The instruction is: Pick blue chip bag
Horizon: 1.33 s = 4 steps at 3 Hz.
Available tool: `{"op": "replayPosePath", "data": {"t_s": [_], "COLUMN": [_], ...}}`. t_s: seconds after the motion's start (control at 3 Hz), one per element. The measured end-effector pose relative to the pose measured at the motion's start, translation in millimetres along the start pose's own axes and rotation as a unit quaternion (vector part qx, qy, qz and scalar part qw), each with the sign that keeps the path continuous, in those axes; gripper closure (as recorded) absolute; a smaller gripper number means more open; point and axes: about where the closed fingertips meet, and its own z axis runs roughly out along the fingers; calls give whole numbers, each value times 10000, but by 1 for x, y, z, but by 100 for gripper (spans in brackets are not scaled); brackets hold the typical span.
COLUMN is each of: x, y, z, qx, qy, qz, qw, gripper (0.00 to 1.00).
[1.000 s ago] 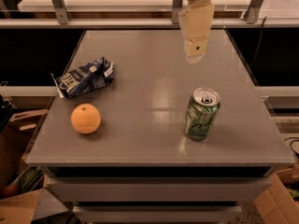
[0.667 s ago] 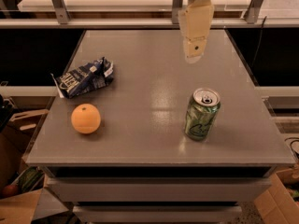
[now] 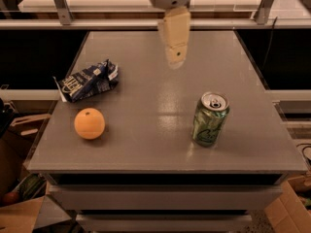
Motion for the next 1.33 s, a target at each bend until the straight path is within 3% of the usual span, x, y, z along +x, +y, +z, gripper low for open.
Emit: {"op": "replayPosePath", "data": {"t_s": [0.33,0.67,1.0,1.33], "x": [-48,-86,-124,-155], "y": [-27,-48,-57,-56], "z": [45,71,101,128], "qx": [-244,-349,-544,-718], "qy": [-326,-589,-879,-911], "qz": [-840,-1462,-1949,-2176], "qw": [9956,9869,9753,9691], "gripper": [0,0,0,0]}}
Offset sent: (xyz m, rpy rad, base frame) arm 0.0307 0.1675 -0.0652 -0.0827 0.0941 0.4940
